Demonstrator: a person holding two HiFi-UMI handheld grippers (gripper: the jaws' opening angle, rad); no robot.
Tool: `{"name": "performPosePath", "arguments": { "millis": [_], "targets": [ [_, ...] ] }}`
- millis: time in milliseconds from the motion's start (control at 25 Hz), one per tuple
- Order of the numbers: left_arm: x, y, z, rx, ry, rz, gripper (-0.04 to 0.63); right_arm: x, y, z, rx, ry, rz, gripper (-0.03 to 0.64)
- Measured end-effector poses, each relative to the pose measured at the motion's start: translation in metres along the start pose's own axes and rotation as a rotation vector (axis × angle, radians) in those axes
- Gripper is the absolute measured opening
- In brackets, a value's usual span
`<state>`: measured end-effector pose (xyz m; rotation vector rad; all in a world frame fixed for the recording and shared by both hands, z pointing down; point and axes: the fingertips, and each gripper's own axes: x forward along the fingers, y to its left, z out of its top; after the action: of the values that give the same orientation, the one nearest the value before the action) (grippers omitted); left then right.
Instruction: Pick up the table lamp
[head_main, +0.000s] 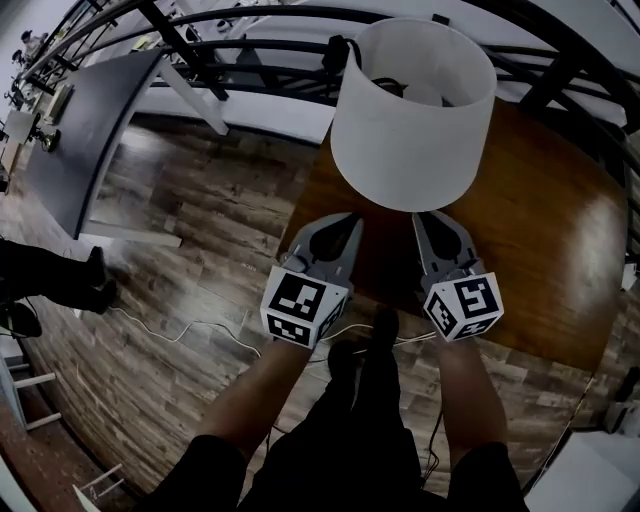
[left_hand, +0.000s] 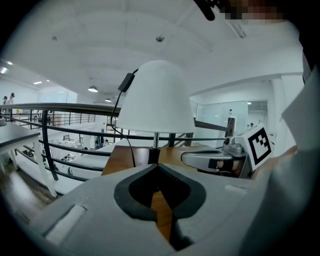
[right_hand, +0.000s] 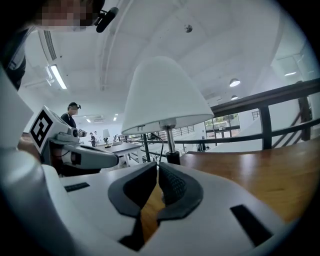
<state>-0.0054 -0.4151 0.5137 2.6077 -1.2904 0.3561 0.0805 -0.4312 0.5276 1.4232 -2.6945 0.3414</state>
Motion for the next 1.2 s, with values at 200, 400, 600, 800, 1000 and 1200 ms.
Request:
{"name": "performPosePath", "arguments": {
  "millis": [200,400,600,800,1000,1200],
  "targets": [
    [0.026,0.006,-0.012,-0.002,0.005,0.003,0.006,0.027,-0.009,-0.015,0.012,-0.015,-0.007,0.017],
    [0.045,0.012,-0.009,0.01,-0.029,0.014,0.006,0.043,-0.018,-0.02,0.001,-0.052,-0.032,0.091],
    [0.061,0.027,-0.011,0.005,-0.027,0.038,0.006,0.059,-0.039,-0.022,0.014,-0.095,-0.084,0.176],
    [0.064,0.04,-0.023,-0.014,-0.015,0.045,0.006,0.078,-0.035,-0.025,-0.029,-0.111,-0.086,0.212],
    [0.07,0.047,-0.026,-0.006,-0.035,0.071,0.006,0.091,-0.039,-0.023,-0.063,-0.122,-0.099,0.219],
    [0.07,0.063,-0.02,-0.01,-0.101,0.114,0.006,0.104,-0.038,-0.014,-0.104,-0.15,-0.107,0.221]
  ]
}}
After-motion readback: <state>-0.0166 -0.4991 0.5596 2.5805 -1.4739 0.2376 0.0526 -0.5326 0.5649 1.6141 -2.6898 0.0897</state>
